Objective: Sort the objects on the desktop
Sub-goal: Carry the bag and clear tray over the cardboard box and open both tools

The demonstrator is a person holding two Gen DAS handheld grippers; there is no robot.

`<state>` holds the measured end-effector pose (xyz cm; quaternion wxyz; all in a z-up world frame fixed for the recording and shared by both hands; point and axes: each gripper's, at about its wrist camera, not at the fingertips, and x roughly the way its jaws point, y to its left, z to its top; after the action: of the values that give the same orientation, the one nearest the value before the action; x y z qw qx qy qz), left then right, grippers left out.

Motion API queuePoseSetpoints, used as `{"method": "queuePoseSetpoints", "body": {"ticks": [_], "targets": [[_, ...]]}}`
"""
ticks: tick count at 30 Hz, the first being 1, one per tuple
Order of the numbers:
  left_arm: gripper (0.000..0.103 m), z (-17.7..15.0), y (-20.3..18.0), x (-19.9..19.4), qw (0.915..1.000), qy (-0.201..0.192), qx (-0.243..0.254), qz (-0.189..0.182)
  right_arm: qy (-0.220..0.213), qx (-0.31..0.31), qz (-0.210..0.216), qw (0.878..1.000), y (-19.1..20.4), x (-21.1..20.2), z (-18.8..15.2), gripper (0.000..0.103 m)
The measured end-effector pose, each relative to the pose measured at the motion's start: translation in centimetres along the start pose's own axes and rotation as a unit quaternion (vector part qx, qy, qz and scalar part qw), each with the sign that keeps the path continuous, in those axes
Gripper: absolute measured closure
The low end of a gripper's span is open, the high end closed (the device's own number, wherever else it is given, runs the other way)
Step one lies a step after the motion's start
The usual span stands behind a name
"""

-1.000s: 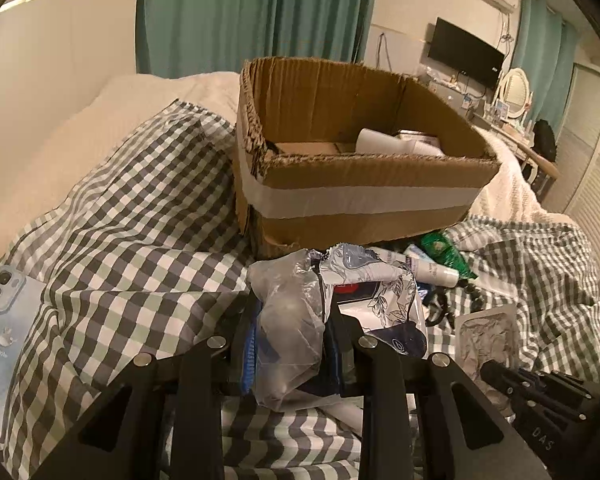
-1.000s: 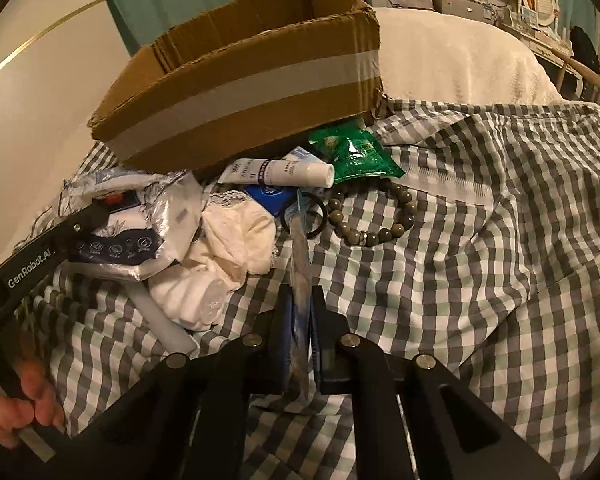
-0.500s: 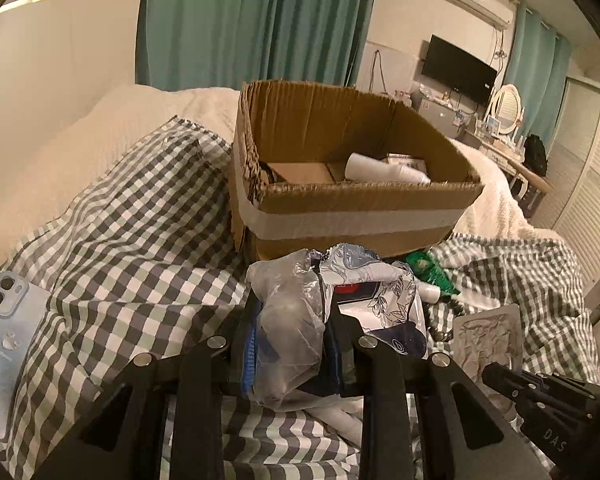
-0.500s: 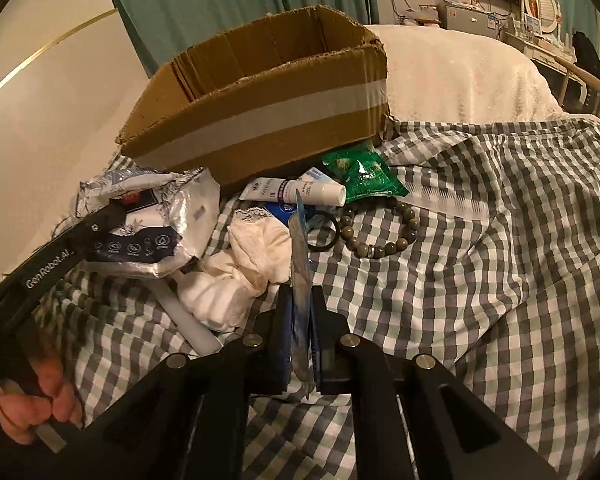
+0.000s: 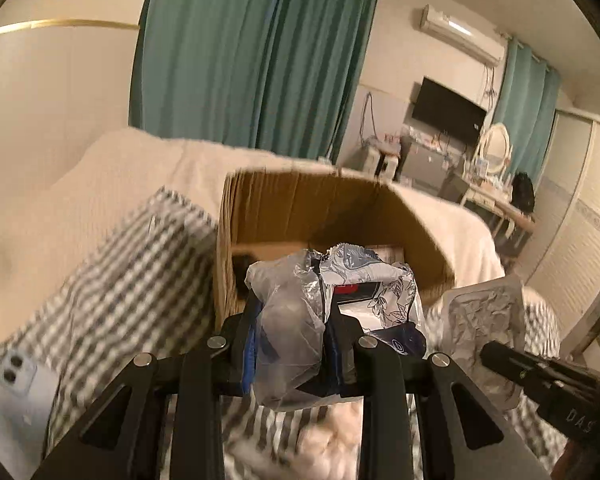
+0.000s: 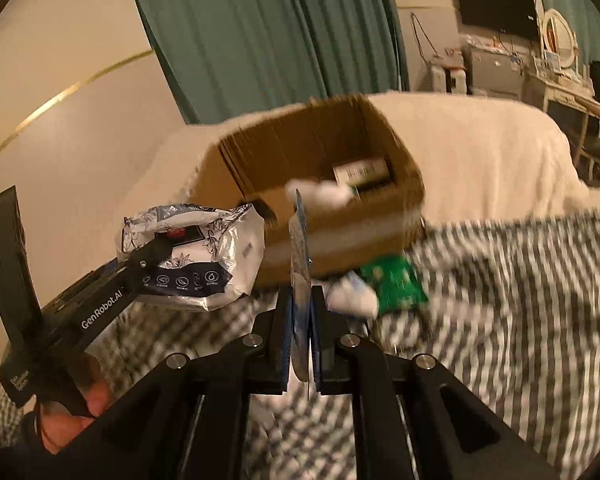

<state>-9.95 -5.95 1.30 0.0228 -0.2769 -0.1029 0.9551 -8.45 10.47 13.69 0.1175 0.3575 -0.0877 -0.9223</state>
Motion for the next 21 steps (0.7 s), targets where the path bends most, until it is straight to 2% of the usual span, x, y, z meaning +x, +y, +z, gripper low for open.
{"method": "queuePoseSetpoints", "body": {"ticks": [4, 8, 12, 15, 16, 17, 18, 19, 21], "targets": [[0.075, 3.4, -0.3, 1.9, 0.9997, -0.021, -0.007, 0.007, -0.020, 0.012, 0.017, 1.000, -0.2, 1.5, 4.3, 0.096], [0.075, 5.9, 0.4, 5.9, 0.9993, -0.021, -0.025, 0.020, -0.020, 0.029, 0.012, 0.999, -1.4, 4.8, 7.8, 0.096], [0.075, 6.3, 1.2, 10.7, 0.9989, 0.002, -0.021, 0.041, -0.008, 0.018, -0.028, 0.999, -2.5, 8.8, 9.8, 0.096], [0.073, 5.5, 1.8, 12.3, 0.9992, 0.017, -0.018, 0.032, -0.003, 0.018, -0.030, 0.999, -3.4, 11.3, 10.2, 0.095], [0.065, 5.2, 2.1, 12.6, 0.9994, 0.023, -0.019, 0.020, -0.004, 0.020, -0.029, 0.999, -3.7, 11.8, 10.4, 0.094], [0.046, 5.0, 2.3, 13.0, 0.9992, 0.032, -0.021, 0.011, -0.006, 0.024, -0.031, 0.999, -4.0, 12.2, 10.4, 0.091], [0.035, 4.8, 2.4, 13.1, 0.9989, 0.039, -0.023, 0.008, -0.006, 0.027, -0.033, 0.999, -4.3, 12.3, 10.3, 0.086], [0.021, 4.7, 2.4, 13.0, 0.9989, 0.039, -0.024, 0.007, -0.013, 0.035, -0.035, 0.999, -4.6, 12.3, 10.2, 0.073], [0.019, 4.5, 2.5, 11.7, 0.9994, 0.018, -0.028, 0.002, -0.024, 0.044, -0.032, 0.998, -4.8, 11.6, 10.1, 0.065]]}}
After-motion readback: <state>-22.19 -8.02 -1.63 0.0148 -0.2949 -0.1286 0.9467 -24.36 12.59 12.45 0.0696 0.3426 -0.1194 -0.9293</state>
